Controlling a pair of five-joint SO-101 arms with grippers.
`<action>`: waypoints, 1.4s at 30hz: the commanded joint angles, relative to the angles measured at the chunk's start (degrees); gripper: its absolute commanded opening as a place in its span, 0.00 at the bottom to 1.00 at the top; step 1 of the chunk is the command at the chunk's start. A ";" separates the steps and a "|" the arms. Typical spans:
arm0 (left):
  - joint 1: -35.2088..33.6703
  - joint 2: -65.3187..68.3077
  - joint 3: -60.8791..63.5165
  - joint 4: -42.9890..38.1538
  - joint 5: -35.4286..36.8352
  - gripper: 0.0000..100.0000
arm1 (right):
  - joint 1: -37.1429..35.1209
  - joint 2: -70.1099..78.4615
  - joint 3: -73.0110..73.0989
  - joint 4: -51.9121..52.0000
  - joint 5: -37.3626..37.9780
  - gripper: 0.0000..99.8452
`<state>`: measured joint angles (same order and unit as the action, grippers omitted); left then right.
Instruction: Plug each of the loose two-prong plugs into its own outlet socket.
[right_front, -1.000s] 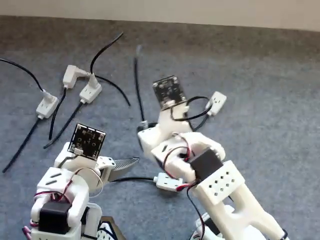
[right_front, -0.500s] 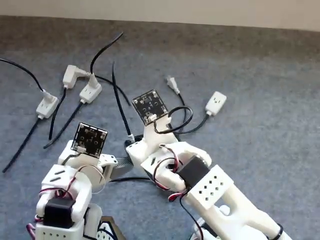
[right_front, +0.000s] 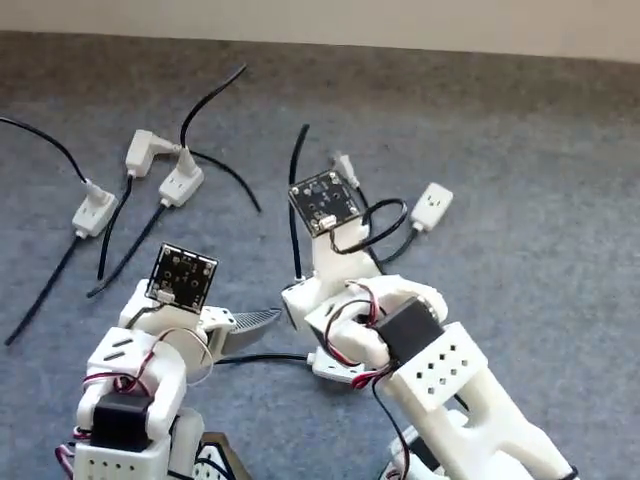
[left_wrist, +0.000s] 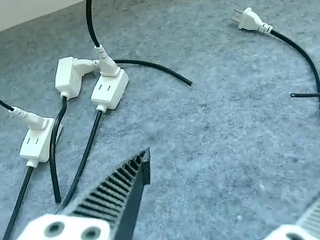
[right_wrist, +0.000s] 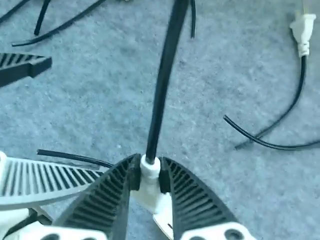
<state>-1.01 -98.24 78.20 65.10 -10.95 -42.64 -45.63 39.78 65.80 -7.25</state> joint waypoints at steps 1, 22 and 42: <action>-0.22 0.04 -0.22 -1.05 0.09 0.48 | 1.01 -1.71 -3.03 0.04 0.44 0.01; 1.98 0.22 1.54 -5.27 0.18 0.48 | -3.65 -1.63 -3.03 -4.79 -2.81 0.01; 8.13 -0.22 -1.63 2.11 0.35 0.48 | 2.59 -1.27 -3.03 -8.22 -1.49 0.01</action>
<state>2.68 -98.07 79.96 64.04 -11.03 -40.70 -45.63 39.78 62.20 -7.78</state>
